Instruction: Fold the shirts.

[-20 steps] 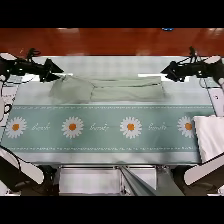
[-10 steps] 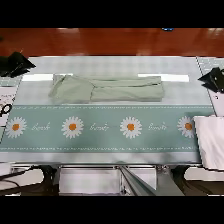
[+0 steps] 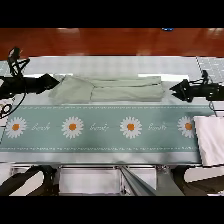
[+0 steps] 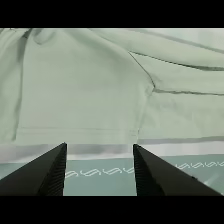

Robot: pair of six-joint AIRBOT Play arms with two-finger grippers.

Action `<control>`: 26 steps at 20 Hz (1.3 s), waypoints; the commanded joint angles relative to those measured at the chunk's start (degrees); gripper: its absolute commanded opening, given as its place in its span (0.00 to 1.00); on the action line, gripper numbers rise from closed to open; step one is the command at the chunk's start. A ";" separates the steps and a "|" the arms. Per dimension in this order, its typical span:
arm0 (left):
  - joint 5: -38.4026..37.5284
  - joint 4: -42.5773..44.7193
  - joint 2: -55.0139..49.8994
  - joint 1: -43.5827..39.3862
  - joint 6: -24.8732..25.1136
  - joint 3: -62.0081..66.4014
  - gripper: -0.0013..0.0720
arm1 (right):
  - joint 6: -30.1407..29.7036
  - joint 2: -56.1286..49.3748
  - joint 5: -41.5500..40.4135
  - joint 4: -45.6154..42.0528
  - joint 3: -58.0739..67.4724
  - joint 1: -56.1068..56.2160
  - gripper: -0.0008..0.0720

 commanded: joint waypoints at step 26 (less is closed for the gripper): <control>5.11 -7.28 -20.83 -29.70 -2.01 18.45 0.04 | 10.21 43.52 13.62 -27.12 0.94 9.99 0.04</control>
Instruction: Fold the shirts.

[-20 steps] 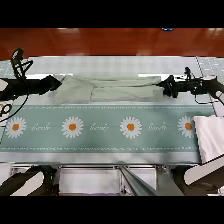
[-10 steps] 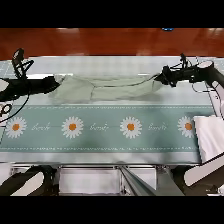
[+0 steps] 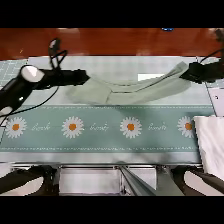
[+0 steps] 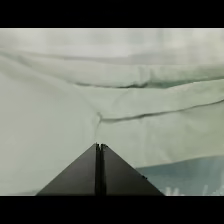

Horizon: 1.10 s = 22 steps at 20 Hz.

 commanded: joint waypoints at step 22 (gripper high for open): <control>-24.17 -3.91 -32.41 -21.68 -7.28 38.03 0.04 | 4.39 23.34 3.78 10.99 -11.08 -0.09 0.04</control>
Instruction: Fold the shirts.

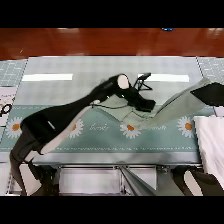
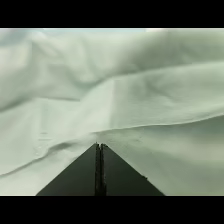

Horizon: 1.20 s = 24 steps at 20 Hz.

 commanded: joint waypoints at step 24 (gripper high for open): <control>8.57 -0.35 57.75 38.45 11.85 -60.94 0.04 | -2.89 -64.96 -22.75 24.90 31.36 37.48 0.38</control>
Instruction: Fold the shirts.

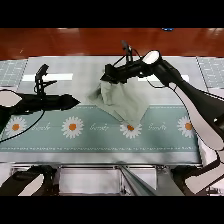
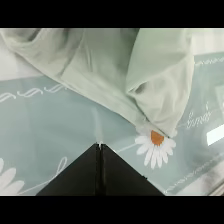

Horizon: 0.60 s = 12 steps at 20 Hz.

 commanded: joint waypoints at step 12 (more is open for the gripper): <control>-3.45 0.02 7.69 19.82 -0.87 14.80 0.04 | 12.81 39.52 23.98 -51.08 -17.79 -26.16 0.57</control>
